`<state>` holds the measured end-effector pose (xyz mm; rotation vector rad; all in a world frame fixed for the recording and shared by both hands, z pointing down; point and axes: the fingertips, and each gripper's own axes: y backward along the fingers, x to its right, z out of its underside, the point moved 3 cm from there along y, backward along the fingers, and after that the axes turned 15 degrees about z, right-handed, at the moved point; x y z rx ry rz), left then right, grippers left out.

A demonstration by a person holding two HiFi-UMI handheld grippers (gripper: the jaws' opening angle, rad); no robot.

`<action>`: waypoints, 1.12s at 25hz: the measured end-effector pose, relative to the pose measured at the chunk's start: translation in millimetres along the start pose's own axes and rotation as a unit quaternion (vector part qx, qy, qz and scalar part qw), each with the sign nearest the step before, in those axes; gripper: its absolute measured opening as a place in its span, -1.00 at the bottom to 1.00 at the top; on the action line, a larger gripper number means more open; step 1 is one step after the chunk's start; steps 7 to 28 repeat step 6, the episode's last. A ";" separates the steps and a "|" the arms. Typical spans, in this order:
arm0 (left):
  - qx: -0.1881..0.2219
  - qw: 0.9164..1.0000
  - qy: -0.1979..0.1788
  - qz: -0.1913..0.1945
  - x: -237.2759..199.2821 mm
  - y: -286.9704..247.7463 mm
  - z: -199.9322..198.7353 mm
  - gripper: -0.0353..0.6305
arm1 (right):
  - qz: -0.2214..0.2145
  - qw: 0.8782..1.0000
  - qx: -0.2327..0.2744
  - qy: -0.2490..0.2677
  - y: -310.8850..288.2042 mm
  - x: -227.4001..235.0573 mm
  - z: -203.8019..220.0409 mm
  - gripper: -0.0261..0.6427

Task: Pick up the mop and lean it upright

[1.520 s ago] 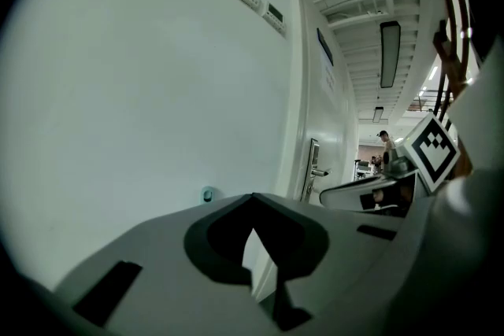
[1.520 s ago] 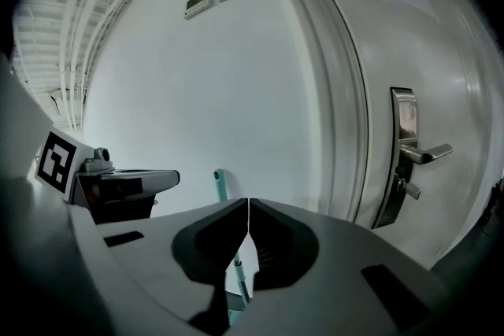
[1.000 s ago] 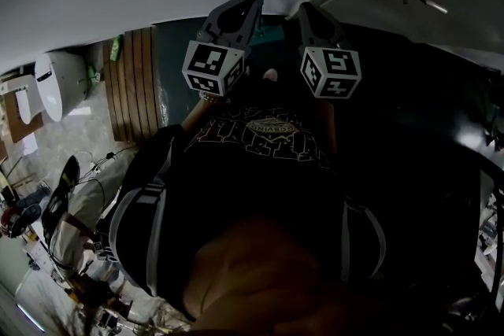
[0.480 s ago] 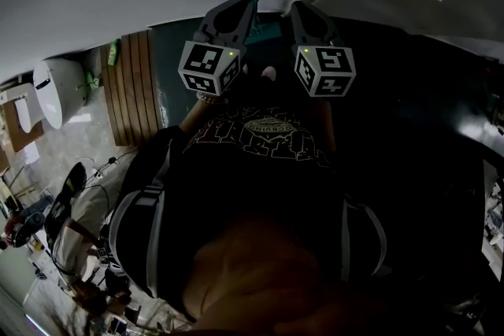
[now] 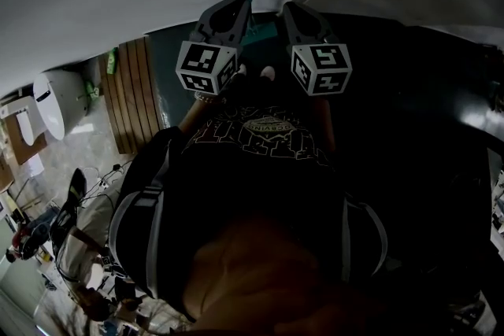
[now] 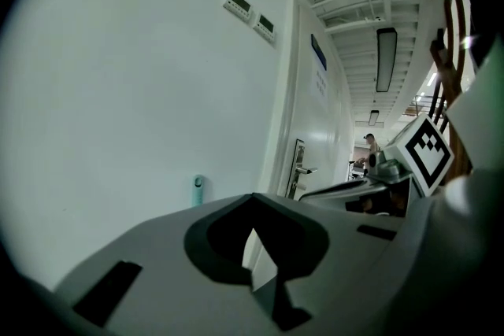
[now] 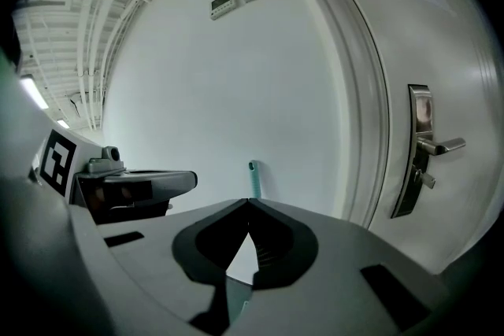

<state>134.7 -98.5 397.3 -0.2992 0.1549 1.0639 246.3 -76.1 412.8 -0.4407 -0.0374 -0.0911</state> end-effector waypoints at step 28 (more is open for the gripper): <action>-0.003 1.000 -0.002 0.003 -1.1 1.1 -6.8 -0.76 | 0.002 1.000 0.000 -0.001 -0.1 -2.1 -5.1 -0.86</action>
